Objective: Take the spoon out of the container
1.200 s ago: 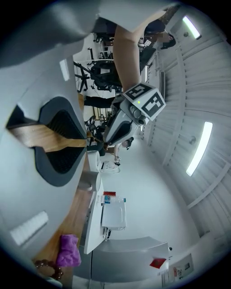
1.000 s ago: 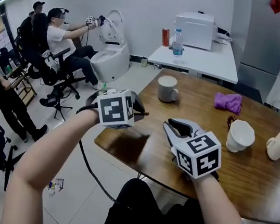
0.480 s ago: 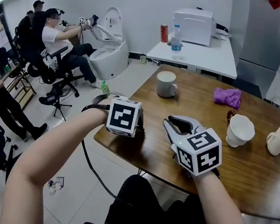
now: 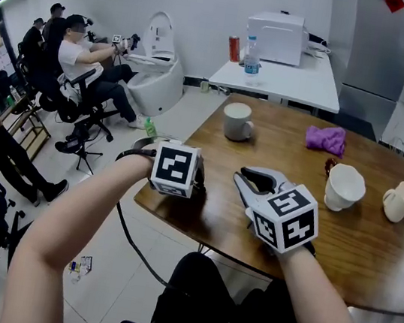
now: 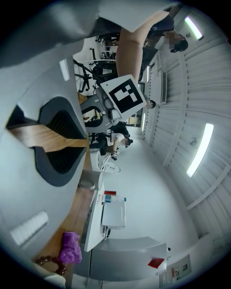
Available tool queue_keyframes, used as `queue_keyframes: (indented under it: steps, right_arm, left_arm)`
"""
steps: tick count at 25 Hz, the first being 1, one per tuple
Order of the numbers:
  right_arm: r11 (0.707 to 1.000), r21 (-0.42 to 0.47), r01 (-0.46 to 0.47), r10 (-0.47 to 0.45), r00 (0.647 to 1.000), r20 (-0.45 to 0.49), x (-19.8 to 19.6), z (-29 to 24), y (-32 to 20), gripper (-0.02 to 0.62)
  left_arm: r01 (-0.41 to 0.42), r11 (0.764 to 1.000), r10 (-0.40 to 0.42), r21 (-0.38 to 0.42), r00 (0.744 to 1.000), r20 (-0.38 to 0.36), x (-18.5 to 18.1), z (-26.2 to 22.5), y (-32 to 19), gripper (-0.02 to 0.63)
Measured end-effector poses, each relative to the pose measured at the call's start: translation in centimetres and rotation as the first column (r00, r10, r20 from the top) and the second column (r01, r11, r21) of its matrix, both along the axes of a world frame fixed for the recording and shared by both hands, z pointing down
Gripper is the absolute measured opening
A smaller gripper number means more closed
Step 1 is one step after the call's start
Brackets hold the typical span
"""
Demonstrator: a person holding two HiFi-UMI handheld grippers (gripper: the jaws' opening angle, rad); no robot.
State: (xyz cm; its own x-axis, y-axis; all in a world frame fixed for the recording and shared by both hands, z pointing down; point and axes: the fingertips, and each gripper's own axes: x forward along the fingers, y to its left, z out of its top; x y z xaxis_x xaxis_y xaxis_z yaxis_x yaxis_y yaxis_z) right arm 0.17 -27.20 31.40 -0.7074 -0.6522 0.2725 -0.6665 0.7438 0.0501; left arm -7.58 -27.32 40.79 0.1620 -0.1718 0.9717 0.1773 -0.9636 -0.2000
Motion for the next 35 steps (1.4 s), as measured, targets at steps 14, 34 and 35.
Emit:
queue_keyframes:
  steps: [14, 34, 35]
  right_arm:
    - [1.0, 0.006, 0.009, -0.01, 1.0, 0.011, -0.6, -0.3, 0.8, 0.057]
    - [0.986, 0.095, 0.137, -0.144, 0.988, 0.06, -4.6, -2.8, 5.7, 0.055]
    - [0.984, 0.098, 0.15, -0.156, 0.986, 0.064, -5.0, -2.8, 6.2, 0.055]
  left_arm:
    - [0.032, 0.999, -0.025, 0.043, 0.988, -0.154, 1.1, -2.8, 2.2, 0.117]
    - [0.604, 0.797, -0.254, -0.014, 0.314, -0.915, -3.9, -10.7, 7.8, 0.012]
    - [0.612, 0.79, -0.254, -0.038, 0.271, -0.928, -4.1, -10.8, 8.4, 0.012]
